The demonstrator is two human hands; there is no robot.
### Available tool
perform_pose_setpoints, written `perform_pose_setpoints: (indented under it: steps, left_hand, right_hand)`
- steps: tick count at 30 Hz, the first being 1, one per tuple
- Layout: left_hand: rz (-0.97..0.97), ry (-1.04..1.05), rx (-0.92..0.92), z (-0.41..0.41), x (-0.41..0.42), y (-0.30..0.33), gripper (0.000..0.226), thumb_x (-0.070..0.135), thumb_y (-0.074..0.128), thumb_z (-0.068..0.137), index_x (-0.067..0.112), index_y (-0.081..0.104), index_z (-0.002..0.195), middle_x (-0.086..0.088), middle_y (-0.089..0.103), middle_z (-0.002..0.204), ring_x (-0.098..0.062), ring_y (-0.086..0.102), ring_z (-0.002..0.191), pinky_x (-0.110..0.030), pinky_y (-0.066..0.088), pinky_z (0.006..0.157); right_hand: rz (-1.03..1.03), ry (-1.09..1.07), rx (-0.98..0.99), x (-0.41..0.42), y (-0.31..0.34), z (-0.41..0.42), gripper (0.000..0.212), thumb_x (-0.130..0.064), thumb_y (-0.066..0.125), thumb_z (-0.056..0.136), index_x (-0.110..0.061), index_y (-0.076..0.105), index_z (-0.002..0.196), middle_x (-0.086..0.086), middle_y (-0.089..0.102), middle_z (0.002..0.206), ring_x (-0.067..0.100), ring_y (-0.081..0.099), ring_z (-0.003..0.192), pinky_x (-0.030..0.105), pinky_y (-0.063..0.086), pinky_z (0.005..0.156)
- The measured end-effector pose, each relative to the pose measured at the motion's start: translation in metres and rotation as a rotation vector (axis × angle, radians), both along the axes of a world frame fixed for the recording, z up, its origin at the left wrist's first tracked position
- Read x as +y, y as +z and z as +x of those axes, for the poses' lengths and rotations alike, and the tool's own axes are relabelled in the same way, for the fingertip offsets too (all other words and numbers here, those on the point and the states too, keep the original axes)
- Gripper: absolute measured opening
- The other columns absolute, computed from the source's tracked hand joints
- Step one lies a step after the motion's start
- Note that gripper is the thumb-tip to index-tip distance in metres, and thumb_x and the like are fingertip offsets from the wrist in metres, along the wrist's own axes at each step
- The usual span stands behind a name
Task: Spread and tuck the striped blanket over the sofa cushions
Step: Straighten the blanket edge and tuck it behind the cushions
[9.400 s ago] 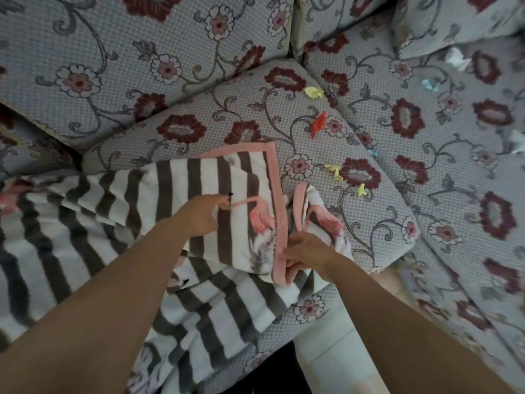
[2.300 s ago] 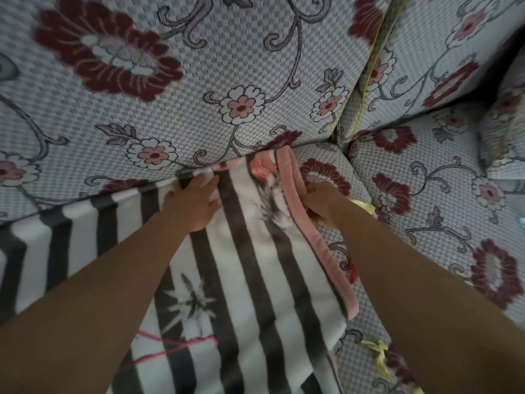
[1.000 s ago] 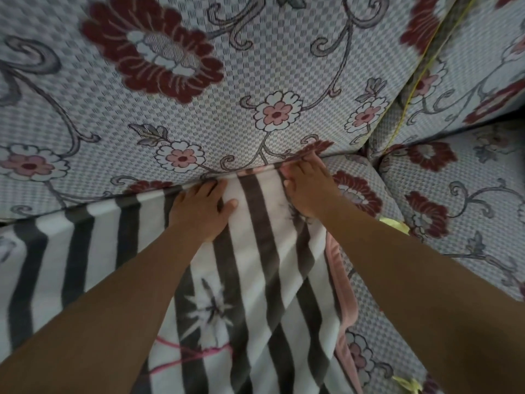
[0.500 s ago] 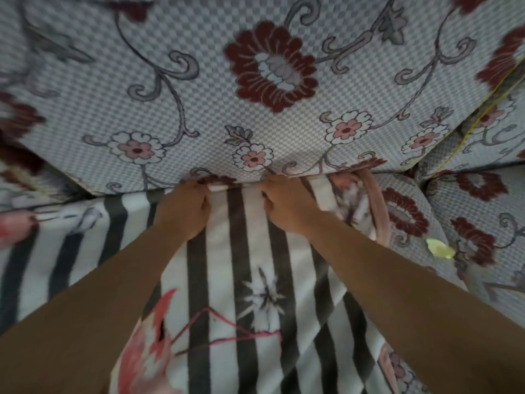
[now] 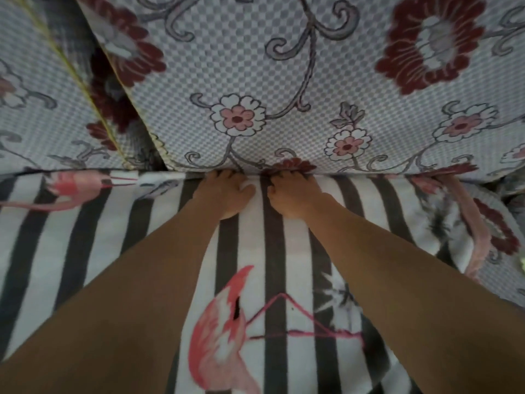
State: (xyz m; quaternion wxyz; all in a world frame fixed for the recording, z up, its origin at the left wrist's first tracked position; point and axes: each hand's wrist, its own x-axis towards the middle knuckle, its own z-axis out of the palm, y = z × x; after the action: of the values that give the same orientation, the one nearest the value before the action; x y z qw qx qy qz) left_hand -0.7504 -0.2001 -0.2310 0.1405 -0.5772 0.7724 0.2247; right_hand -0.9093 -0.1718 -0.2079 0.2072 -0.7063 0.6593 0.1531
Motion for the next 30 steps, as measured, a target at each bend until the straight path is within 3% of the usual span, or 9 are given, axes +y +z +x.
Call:
perform_pose_setpoints:
  steps: [4,6,8,11,13,21,25,27,30]
  left_hand:
    - [-0.036,-0.054,0.148,0.040,0.003,0.018,0.048,0.043,0.038,0.095,0.021,0.043,0.138,-0.006,0.042,0.147,-0.028,0.038,0.134,-0.041,0.033,0.111]
    - [-0.161,-0.047,0.110,0.075,0.007,0.028,0.042,0.037,0.040,0.094,0.020,0.050,0.131,-0.008,0.051,0.137,-0.030,0.048,0.124,-0.042,0.042,0.102]
    - [-0.222,0.003,-0.008,0.118,0.011,0.036,0.040,0.039,0.039,0.093,0.023,0.053,0.127,-0.008,0.054,0.132,-0.032,0.051,0.119,-0.043,0.046,0.097]
    - [-0.224,0.049,-0.159,0.178,0.013,0.038,0.047,0.043,0.040,0.093,0.028,0.043,0.137,-0.005,0.042,0.144,-0.031,0.040,0.130,-0.047,0.034,0.107]
    - [-0.265,0.063,-0.153,0.200,0.017,0.033,0.050,0.044,0.042,0.091,0.031,0.038,0.139,-0.002,0.036,0.148,-0.032,0.034,0.134,-0.050,0.025,0.111]
    - [-0.076,0.090,-0.150,0.195,-0.010,0.008,0.061,0.059,0.034,0.084,0.027,0.045,0.135,-0.006,0.040,0.145,-0.035,0.028,0.135,-0.045,0.022,0.115]
    - [-0.346,0.126,-0.055,0.232,0.004,0.025,0.046,0.044,0.045,0.085,0.021,0.053,0.125,-0.007,0.049,0.133,-0.032,0.040,0.126,-0.043,0.033,0.105]
    - [-0.363,0.189,-0.111,0.259,0.001,0.016,0.051,0.051,0.037,0.086,0.020,0.054,0.124,-0.007,0.052,0.133,-0.035,0.044,0.122,-0.045,0.035,0.103]
    - [-0.168,0.150,-0.189,0.277,-0.013,-0.005,0.083,0.072,-0.002,0.076,0.032,0.043,0.133,-0.004,0.051,0.136,-0.036,0.043,0.124,-0.052,0.031,0.104]
  right_hand:
    - [-0.080,0.019,0.001,0.005,0.022,0.033,0.046,-0.019,0.043,0.091,-0.010,0.042,0.136,0.015,0.042,0.142,0.034,0.040,0.131,0.044,0.033,0.106]
    - [-0.168,0.171,-0.106,0.008,0.027,0.064,0.043,-0.016,0.048,0.088,-0.010,0.047,0.131,0.015,0.048,0.135,0.034,0.046,0.124,0.041,0.039,0.100]
    - [-0.117,0.242,-0.216,0.006,0.025,0.100,0.043,-0.023,0.047,0.092,-0.011,0.045,0.133,0.015,0.046,0.137,0.034,0.045,0.125,0.040,0.038,0.100]
    - [-0.017,0.187,-0.205,-0.005,0.015,0.142,0.052,-0.038,0.038,0.097,-0.011,0.034,0.141,0.014,0.037,0.146,0.034,0.038,0.132,0.044,0.035,0.103]
    - [-0.043,0.170,-0.137,-0.012,0.006,0.156,0.052,-0.041,0.036,0.097,-0.010,0.036,0.139,0.015,0.035,0.145,0.035,0.036,0.133,0.046,0.036,0.104]
    - [-0.012,0.168,0.068,-0.030,-0.003,0.179,0.053,-0.041,0.035,0.095,-0.012,0.038,0.140,0.015,0.042,0.142,0.035,0.042,0.128,0.044,0.039,0.101]
    - [-0.088,0.176,0.062,-0.022,0.001,0.188,0.042,-0.027,0.045,0.092,-0.007,0.047,0.129,0.015,0.051,0.131,0.034,0.048,0.121,0.041,0.042,0.099]
    - [-0.075,0.161,0.047,-0.019,0.003,0.189,0.047,-0.025,0.044,0.092,-0.007,0.042,0.135,0.016,0.046,0.137,0.033,0.043,0.127,0.040,0.038,0.103]
    - [-0.009,0.126,0.067,-0.022,0.002,0.195,0.057,-0.031,0.040,0.091,-0.010,0.032,0.143,0.015,0.037,0.145,0.033,0.036,0.133,0.041,0.032,0.108]
